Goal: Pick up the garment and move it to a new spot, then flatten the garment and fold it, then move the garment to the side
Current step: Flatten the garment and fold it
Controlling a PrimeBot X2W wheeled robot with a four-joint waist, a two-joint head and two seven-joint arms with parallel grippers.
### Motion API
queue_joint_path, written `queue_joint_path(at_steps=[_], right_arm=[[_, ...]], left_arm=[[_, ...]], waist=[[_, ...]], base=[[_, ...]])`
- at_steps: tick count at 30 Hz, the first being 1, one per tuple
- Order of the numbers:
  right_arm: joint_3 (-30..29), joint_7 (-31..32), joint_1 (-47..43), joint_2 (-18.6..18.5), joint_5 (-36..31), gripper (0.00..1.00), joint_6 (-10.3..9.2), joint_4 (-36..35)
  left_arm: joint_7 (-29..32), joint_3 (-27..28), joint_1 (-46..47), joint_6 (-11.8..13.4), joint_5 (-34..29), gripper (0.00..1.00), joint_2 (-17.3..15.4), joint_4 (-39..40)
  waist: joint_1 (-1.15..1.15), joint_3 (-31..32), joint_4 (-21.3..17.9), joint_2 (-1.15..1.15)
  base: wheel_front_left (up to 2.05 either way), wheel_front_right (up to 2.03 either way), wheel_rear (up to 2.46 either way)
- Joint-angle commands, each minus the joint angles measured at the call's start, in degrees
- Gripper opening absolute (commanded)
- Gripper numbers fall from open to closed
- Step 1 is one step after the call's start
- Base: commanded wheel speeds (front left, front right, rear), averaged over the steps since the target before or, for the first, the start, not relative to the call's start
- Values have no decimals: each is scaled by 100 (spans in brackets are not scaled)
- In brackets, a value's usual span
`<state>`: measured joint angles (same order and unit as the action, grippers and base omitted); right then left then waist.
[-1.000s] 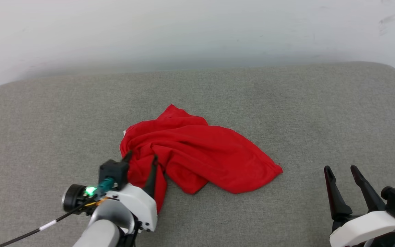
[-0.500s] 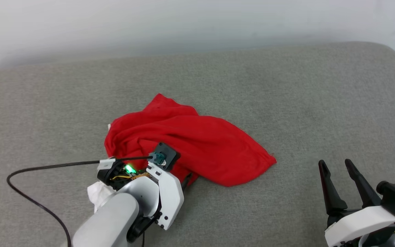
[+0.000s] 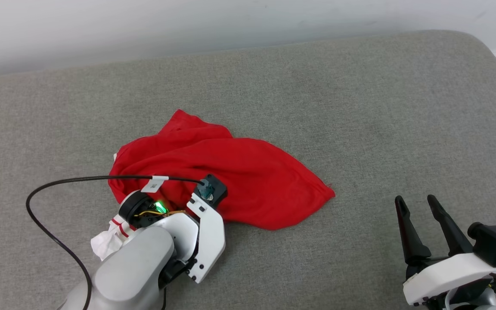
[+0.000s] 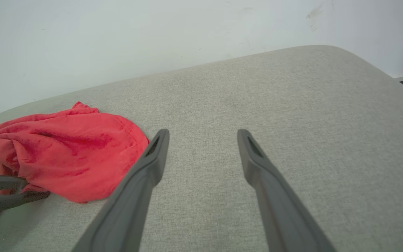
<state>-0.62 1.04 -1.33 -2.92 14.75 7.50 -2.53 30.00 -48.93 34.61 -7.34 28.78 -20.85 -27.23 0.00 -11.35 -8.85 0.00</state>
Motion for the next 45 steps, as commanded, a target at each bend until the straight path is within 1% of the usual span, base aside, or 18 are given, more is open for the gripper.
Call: queue_joint_path(at_steps=[1,5,8,12,17,20,25,26,27,28,29,32,35,37,39,42,45], right_arm=[[-8,-25,36,6,21,100,-2,15],[-72,-28,-46,7,29,100,-2,63],[-104,11,-64,7,43,100,-2,89],[-118,47,-89,6,63,100,-2,110],[-146,84,-98,6,51,100,-2,47],[-147,82,-75,6,51,100,-2,-5],[-131,62,42,6,64,100,-2,-58],[-139,56,60,6,59,100,-2,-58],[-154,50,77,6,51,100,-2,-52],[-168,47,87,6,40,100,-2,-41],[-179,43,96,6,35,100,-2,-34],[-228,52,101,6,25,100,-2,4],[-285,86,71,6,32,100,-2,49],[-348,96,14,5,9,100,-2,69],[-357,112,-10,6,-4,100,-2,62],[-409,162,-78,6,-29,100,-2,47],[-473,216,-134,6,-43,100,-2,11]], left_arm=[[16,-170,-179,-10,2,0,-18,-144],[-407,-370,-15,-21,-25,0,95,349],[-599,-516,74,-16,-31,0,104,804],[-721,-797,58,-11,-26,0,204,1474],[-875,-1057,-119,-11,106,0,458,2137],[-838,-1243,-294,-12,225,0,625,2170],[-844,-1294,-515,57,404,0,731,1451],[-902,-1268,-531,77,414,4,758,1289],[-956,-1260,-545,81,416,24,790,1139],[-994,-1256,-576,79,455,81,817,991],[-1037,-1264,-566,74,446,100,835,876],[-1358,-1206,-506,74,411,100,904,719],[-1808,-1110,-465,139,314,100,953,798],[-2131,-1059,-440,217,192,100,923,945],[-2245,-1035,-457,247,164,100,883,1026],[-2544,-912,-586,389,111,100,780,1321],[-2820,-696,-706,623,147,100,651,1619]], waist=[[0,17,5,0],[0,114,78,0],[0,213,165,0],[0,362,252,0],[0,395,292,0],[0,306,269,0],[0,42,187,0],[0,-1,180,0],[0,-29,179,0],[0,-47,184,0],[0,-59,190,0],[0,-42,238,0],[0,94,314,0],[0,229,390,0],[0,284,419,0],[0,469,504,0],[0,631,592,0]], base=[[0,0,0],[0,0,0],[0,0,0],[0,0,0],[0,0,0],[0,0,0],[0,0,0],[0,0,0],[0,0,0],[0,0,0],[0,0,0],[0,0,0],[0,0,0],[0,0,0],[0,0,0],[0,0,0],[0,0,0]])
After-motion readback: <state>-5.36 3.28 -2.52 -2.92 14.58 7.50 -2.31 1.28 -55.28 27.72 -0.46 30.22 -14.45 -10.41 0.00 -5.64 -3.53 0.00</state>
